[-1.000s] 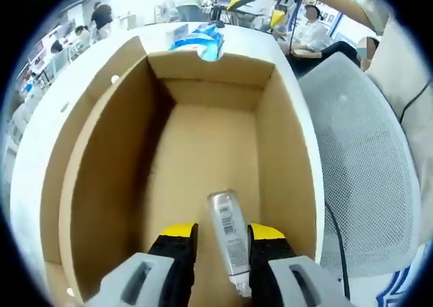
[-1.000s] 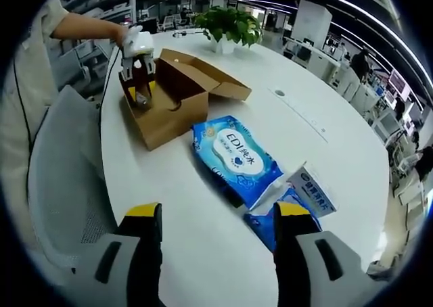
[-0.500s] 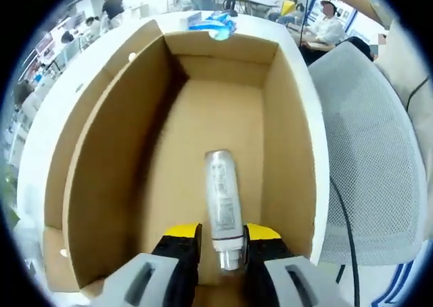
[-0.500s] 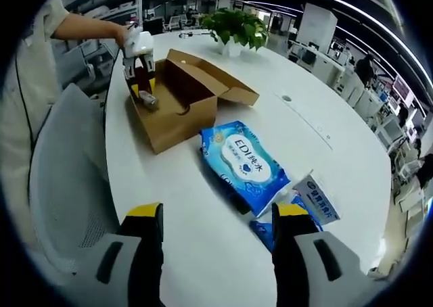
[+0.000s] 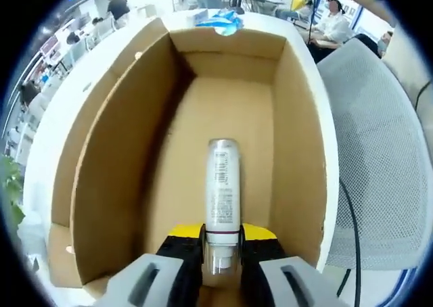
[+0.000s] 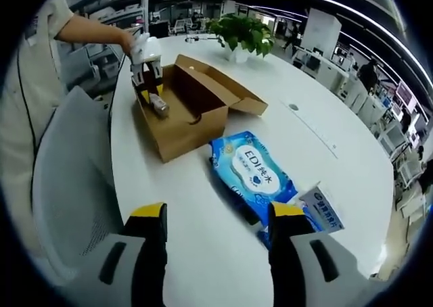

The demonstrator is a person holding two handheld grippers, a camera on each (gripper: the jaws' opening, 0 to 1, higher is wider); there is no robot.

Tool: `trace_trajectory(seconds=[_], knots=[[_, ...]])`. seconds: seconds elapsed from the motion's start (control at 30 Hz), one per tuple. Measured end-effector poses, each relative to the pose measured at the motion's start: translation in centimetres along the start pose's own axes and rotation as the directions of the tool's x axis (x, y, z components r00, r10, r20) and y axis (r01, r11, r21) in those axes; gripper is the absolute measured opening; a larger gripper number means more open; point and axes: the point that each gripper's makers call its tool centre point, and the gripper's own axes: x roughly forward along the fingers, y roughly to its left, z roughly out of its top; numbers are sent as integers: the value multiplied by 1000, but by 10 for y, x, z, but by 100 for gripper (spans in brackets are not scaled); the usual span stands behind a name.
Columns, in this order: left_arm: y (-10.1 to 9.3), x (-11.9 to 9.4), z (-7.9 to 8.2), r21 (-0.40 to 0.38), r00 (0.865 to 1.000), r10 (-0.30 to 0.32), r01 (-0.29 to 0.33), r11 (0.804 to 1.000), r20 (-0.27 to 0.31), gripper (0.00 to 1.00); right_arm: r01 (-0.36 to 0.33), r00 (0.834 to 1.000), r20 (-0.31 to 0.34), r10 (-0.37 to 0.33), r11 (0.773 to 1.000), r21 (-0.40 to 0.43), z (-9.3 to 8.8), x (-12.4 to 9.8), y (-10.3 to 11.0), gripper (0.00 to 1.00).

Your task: Operate the shoe box by opening the lid, removing the specified soft item, and placing it in the target area until the item is outside and the box remains undamaged.

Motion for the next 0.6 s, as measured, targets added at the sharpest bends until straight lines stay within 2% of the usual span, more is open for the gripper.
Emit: trace_trajectory(seconds=[0.3, 0.6], knots=[[-4, -13, 22, 33, 998, 41, -42, 999, 55, 19, -20, 999, 36, 21, 999, -27, 20, 3, 12, 52], [-15, -23, 43, 78, 996, 53, -59, 995, 69, 19, -62, 995, 73, 68, 995, -82, 47, 9, 34, 48]])
